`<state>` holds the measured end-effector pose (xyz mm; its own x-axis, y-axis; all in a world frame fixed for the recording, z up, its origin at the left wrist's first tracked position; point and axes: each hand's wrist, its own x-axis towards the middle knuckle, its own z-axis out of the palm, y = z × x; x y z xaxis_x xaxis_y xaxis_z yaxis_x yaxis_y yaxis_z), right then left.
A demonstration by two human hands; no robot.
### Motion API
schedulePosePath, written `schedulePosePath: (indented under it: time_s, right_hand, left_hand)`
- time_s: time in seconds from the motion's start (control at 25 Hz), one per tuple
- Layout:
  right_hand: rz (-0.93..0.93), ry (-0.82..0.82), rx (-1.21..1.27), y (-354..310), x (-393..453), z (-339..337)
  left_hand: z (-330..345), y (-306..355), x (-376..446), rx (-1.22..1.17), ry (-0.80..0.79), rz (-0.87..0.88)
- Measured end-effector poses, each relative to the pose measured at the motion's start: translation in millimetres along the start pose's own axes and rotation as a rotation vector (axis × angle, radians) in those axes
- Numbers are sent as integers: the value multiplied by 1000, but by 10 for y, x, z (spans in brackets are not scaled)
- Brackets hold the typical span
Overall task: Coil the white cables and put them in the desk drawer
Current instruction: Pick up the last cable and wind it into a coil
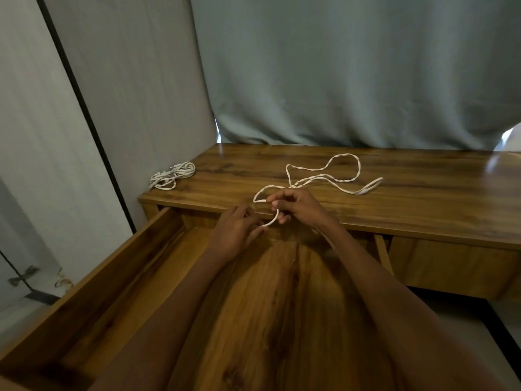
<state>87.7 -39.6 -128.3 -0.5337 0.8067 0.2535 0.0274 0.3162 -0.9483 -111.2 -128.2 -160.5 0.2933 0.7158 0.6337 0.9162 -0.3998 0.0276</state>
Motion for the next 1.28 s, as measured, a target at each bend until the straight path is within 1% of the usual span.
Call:
schedulePosePath:
  time_s: [0.08,0.12,0.16,0.2,0.24,0.32,0.36,0.4,0.44,0.52,0.6,0.64,0.68,0.72,0.8,0.92,1.0,1.12,1.2,1.28]
  right_hand:
    - [-23,-31,-22,2,7,-32]
    - [-31,-49,-36,-2,19,-45]
    - [-39,-72,-42,-10,34,-50]
    - [-57,-93,-75,-18,51,-52]
    - [-91,-107,-130,-1,81,-50]
    - [-186,-108,-315,84,121,-21]
    - [-215,-88,-389,104,117,11]
    - [-240,-61,-437,140,126,41]
    - [-269,-42,-466,151,125,84]
    - [-368,-48,-497,138,124,168]
    - [-417,-34,-515,135,124,251]
    - [-402,-4,-526,148,127,282]
    - [-384,28,-556,153,116,319]
    - [-385,49,-594,200,112,356]
    - [-428,33,-632,274,83,423]
    - [-428,20,-672,192,53,530]
    - [-458,-2,-774,137,-4,595]
    - [-539,-103,-926,165,-92,621]
    - [-552,-159,-956,166,-139,662]
    - [-624,-156,-1043,132,-161,718]
  left_hand:
    - [-48,26,50,-184,52,51]
    - [-89,65,57,-290,58,31]
    - [-125,113,56,-394,52,-36]
    - [-164,159,53,-525,29,-147]
    - [-210,195,56,-725,-12,-286]
    - [-302,225,89,-1288,-124,-551]
    - [-335,223,115,-1561,-195,-654]
    - [-363,214,138,-1768,-269,-722]
    - [-379,201,149,-1902,-341,-748]
    - [-403,192,152,-2040,-450,-697]
    - [-439,228,166,-2101,-461,-641]
    - [-458,251,185,-2147,-428,-613]
    - [-482,268,204,-2212,-363,-579]
    - [-506,279,216,-2282,-264,-543]
    - [-528,264,229,-2359,3,-535]
    - [-557,191,231,-2305,375,-597]
    - [-617,115,228,-2238,612,-652]
    - [-703,-31,197,-2125,957,-793]
    - [-683,-130,165,-2003,1091,-896]
    - [-630,-228,120,-1810,1120,-1010]
